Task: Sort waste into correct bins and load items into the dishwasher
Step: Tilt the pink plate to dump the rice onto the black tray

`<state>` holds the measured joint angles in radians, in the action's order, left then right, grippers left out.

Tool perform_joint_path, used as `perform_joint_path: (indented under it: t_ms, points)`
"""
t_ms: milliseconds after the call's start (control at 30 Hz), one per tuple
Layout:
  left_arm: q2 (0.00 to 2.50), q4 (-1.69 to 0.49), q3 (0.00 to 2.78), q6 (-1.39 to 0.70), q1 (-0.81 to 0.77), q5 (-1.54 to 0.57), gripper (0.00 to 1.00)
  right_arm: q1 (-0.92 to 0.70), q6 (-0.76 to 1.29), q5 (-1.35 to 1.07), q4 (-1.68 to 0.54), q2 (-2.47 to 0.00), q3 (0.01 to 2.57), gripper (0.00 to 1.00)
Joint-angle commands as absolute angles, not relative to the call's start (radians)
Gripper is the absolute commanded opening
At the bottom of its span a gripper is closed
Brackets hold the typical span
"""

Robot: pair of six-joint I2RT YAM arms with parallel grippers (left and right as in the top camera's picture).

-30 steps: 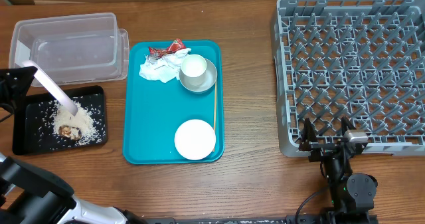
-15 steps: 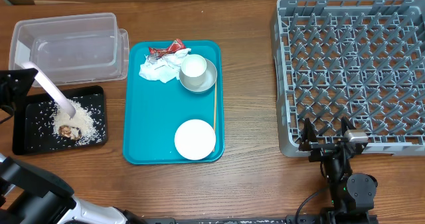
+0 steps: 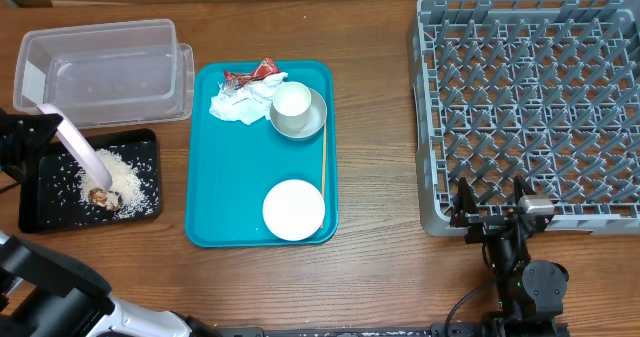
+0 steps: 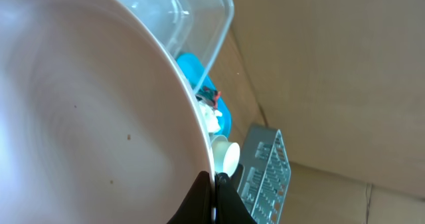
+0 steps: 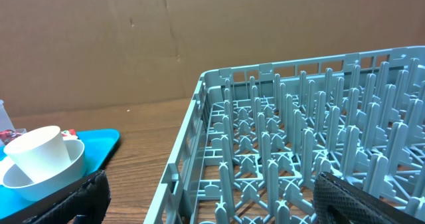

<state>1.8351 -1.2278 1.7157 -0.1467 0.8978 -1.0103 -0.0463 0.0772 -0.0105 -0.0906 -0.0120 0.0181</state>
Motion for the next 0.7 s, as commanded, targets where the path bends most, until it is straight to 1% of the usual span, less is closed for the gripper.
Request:
perform_joint_path:
  t_ms: [0,67,100,133,167,200,267,300,333,367,500,667]
  points:
    - [1.838,-1.233,1.736,-0.043,0.901,-1.124,0.04,-0.045,0.071,-0.001,-0.084,-0.003,0.008,1.00]
    - [1.836,-1.249,1.736,0.073,0.900,-1.242,0.04,-0.045,0.071,-0.001,-0.084,-0.003,0.008,1.00]
    - [1.836,-1.247,1.736,0.135,0.900,-1.240,0.04,-0.045,0.071,-0.001,-0.084,-0.003,0.008,1.00]
    - [1.836,-1.242,1.736,0.121,0.900,-1.191,0.04,-0.045,0.071,-0.001,-0.084,-0.003,0.008,1.00]
    - [1.836,-1.246,1.736,0.064,0.900,-1.136,0.04,-0.045,0.071,-0.001,-0.084,-0.003,0.008,1.00]
    - [1.836,-1.264,1.736,0.031,0.901,-1.124,0.04,-0.045,0.071,-0.001,-0.084,-0.003,0.008,1.00]
    - [1.836,-1.276,1.736,0.123,0.901,-1.155,0.04,-0.045,0.071,-0.001,-0.084,-0.003,0.008,1.00]
    - [1.837,-1.277,1.736,0.113,0.901,-1.145,0.04,-0.045,0.071,-0.001,-0.084,-0.003,0.008,1.00]
    - [1.837,-1.286,1.736,0.027,0.901,-1.111,0.04,-0.045,0.071,-0.001,-0.084,-0.003,0.008,1.00]
    - [1.836,-1.292,1.736,-0.001,0.901,-1.109,0.04,-0.045,0.071,-0.001,-0.084,-0.003,0.008,1.00]
    - [1.835,-1.304,1.736,-0.008,0.900,-1.089,0.04,-0.045,0.071,-0.001,-0.084,-0.003,0.008,1.00]
    - [1.788,-1.378,1.736,0.044,0.874,-1.160,0.04,-0.045,0.071,-0.001,-0.084,-0.003,0.008,1.00]
